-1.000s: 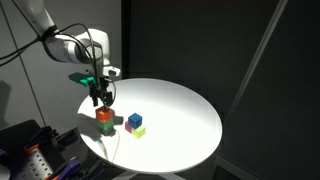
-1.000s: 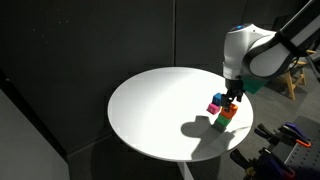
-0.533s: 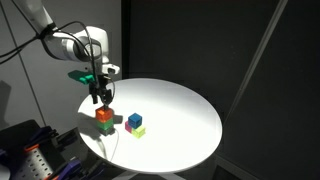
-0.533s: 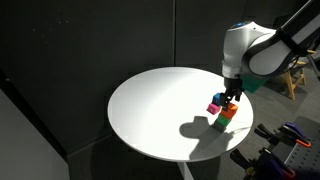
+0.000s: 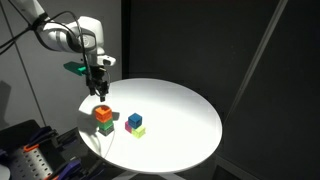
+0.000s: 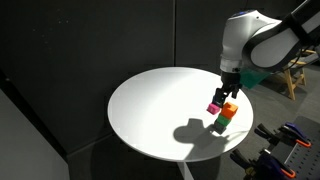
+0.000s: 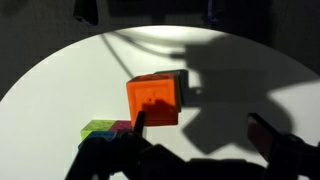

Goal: Pick up the orange block and put it on the lime green block

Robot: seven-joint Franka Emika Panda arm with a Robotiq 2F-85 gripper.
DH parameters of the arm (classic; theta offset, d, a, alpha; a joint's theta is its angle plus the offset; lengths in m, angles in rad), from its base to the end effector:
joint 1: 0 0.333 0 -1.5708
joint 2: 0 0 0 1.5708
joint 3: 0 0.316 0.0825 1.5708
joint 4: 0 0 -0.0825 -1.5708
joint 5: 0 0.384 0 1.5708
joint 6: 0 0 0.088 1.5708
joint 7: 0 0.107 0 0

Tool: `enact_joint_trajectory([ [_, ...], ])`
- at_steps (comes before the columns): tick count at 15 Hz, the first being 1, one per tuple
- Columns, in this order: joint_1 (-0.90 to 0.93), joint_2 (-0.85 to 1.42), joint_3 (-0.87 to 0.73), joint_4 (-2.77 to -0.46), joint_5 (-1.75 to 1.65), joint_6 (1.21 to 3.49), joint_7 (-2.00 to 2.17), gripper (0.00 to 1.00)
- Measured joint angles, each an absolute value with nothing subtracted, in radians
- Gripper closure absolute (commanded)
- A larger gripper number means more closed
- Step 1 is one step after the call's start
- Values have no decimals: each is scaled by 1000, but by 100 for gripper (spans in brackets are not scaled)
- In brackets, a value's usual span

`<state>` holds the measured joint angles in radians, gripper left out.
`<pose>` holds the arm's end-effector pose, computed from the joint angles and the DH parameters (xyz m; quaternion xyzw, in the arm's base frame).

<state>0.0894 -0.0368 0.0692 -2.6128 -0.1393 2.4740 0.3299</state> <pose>0.4175 0.0670 0.2564 0.9974 -0.0287 -0.0394 0.0526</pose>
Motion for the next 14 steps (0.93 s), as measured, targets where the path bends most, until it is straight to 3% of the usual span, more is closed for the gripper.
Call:
enact_joint_trajectory([
  [14,92,-237,117,-2629,-41,2354,379,0],
])
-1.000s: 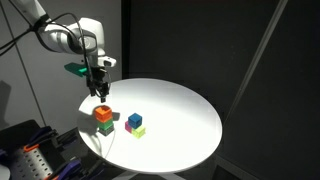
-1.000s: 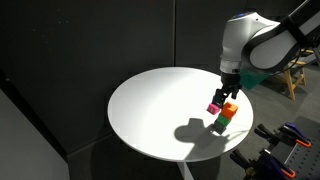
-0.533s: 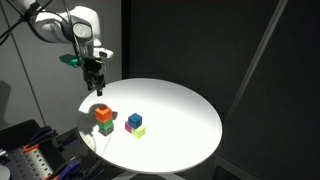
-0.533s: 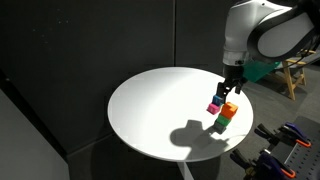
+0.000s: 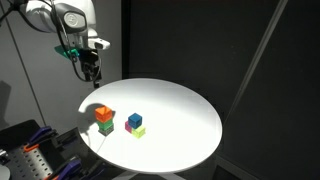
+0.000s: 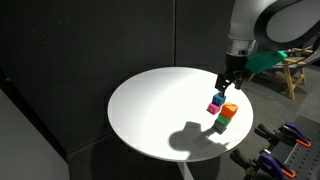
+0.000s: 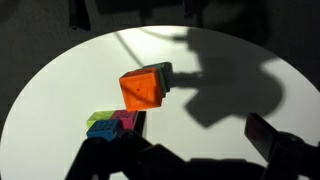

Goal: Pick up the orange block and put it on the lime green block

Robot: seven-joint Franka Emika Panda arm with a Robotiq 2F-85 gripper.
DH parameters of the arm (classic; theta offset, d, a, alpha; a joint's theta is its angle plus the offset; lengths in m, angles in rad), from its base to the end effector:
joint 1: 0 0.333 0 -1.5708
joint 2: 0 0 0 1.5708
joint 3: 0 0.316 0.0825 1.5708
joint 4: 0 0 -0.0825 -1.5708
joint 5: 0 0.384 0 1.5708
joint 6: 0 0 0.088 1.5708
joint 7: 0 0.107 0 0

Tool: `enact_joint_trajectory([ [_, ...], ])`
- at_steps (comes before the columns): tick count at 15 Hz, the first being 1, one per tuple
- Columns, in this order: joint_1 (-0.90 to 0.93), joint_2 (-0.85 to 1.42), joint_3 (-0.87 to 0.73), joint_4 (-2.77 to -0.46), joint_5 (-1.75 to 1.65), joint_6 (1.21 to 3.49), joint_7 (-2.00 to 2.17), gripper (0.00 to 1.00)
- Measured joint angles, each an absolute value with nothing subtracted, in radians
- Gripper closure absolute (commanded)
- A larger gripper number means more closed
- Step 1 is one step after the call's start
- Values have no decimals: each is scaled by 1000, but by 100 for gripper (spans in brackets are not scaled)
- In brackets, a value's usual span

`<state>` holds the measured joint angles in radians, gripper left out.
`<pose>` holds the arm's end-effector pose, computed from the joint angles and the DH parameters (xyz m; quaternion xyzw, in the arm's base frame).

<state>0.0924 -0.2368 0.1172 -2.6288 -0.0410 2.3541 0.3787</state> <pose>0.4034 0.0836 0.3238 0.9968 -0.0716 -0.0110 0.0325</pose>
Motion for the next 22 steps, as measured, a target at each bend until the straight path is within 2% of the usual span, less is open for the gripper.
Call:
enact_joint_trajectory([
  [10,98,-374,123,-2652,60,2324,296,0],
  [22,111,-512,129,-2651,81,2152,272,0],
])
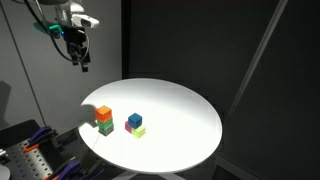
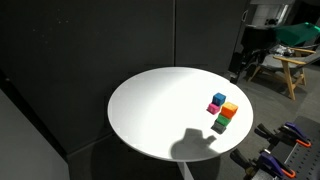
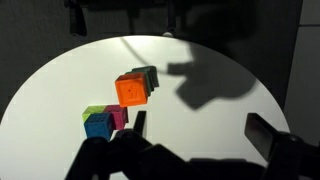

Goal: Pick up the orange block and put it on the lime green block

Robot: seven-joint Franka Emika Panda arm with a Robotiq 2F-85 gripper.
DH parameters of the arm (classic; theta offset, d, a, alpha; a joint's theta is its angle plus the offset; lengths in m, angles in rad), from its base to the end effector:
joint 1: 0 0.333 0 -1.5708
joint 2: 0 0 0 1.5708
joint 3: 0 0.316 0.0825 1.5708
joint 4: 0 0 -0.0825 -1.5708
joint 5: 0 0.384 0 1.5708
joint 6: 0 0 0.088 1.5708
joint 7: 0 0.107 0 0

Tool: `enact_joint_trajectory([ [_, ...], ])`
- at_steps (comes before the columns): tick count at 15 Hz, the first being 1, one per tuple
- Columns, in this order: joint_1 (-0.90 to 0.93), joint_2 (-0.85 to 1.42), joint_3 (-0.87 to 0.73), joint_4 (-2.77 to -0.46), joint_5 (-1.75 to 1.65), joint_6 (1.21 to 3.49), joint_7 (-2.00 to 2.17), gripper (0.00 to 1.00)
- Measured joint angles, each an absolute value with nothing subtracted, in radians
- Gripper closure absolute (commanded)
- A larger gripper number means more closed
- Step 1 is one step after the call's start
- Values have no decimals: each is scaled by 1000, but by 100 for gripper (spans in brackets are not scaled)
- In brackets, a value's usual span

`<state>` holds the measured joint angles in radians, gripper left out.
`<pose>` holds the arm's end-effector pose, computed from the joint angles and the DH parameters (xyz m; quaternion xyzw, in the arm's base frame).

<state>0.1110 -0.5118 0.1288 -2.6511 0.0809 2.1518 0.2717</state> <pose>0.3638 0.0907 0.4042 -0.9989 0.0460 -0.0044 0.0036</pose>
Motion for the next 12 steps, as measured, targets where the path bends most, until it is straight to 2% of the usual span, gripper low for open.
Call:
enact_joint_trajectory([
  [12,111,-551,139,-2651,81,2111,272,0],
])
